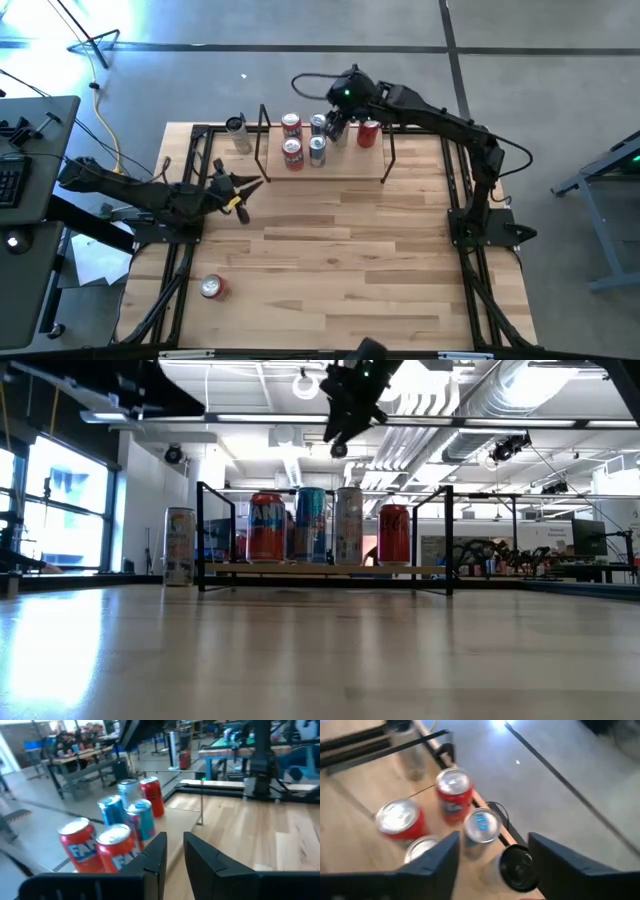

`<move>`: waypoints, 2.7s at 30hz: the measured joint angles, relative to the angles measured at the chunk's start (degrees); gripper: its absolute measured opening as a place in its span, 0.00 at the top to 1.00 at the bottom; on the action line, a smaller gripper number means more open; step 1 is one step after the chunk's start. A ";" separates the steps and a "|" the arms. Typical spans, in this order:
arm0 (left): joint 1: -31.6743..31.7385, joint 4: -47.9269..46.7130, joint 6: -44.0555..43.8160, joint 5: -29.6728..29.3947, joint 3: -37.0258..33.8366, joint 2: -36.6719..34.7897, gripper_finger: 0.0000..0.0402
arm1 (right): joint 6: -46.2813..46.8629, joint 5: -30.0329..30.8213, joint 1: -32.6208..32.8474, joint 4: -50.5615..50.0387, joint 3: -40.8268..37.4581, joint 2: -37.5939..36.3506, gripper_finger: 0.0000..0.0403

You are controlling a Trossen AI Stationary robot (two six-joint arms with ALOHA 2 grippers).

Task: Place canned beverage on shelf
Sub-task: Put the white yellow soda can on the shelf aligned with the other white yellow soda can

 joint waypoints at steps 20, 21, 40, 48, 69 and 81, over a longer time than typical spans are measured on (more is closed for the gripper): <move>35.75 -66.53 -9.00 23.33 41.97 18.70 1.00 | -3.79 1.04 14.77 64.50 -69.61 -33.08 0.99; 38.35 -68.65 -9.00 24.26 44.03 21.12 1.00 | -3.57 1.02 16.46 67.40 -72.34 -34.39 0.99; 63.12 -77.04 -8.39 31.26 56.71 47.18 0.63 | -5.63 10.72 29.58 85.21 -90.55 -40.54 1.00; 65.86 -73.43 -7.82 31.33 56.75 50.22 0.30 | -6.17 10.72 29.56 85.27 -90.55 -40.52 1.00; 72.32 -67.41 -6.35 36.88 56.71 56.67 0.23 | -5.74 10.69 29.54 85.27 -90.55 -40.48 1.00; 72.26 -71.82 -3.84 37.93 56.88 56.66 0.41 | -6.15 10.69 29.54 85.27 -90.55 -40.48 1.00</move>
